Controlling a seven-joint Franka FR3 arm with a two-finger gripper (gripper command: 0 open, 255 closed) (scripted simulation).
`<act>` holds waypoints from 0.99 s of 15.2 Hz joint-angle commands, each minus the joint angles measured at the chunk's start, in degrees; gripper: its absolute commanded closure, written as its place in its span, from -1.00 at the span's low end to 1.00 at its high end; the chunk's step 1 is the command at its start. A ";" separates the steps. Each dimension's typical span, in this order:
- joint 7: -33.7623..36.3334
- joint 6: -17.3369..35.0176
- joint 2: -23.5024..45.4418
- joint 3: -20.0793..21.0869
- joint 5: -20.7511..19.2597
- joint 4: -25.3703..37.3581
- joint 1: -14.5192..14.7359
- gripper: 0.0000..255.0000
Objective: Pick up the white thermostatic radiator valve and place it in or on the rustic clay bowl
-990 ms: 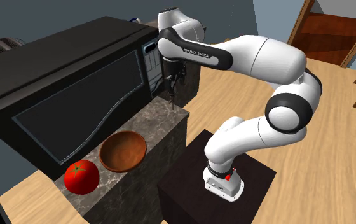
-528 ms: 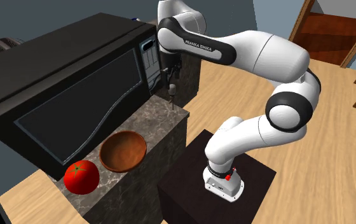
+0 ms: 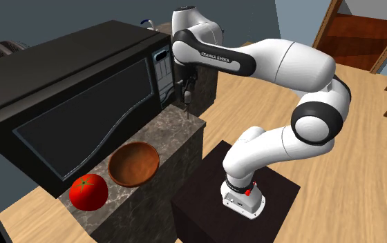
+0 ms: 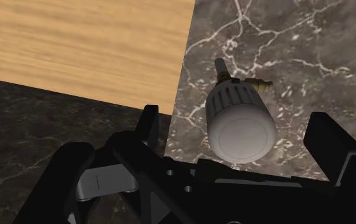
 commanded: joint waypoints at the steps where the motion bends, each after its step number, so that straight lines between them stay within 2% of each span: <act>1: -0.08 0.13 0.05 0.25 0.06 -0.12 0.24 -1.00; 4: -0.04 0.13 0.05 0.21 0.03 -0.12 0.31 -1.00; 5: -0.01 0.17 0.14 0.23 0.05 -0.06 0.32 1.00; 15: -0.03 -0.57 0.26 0.19 0.02 0.80 0.36 1.00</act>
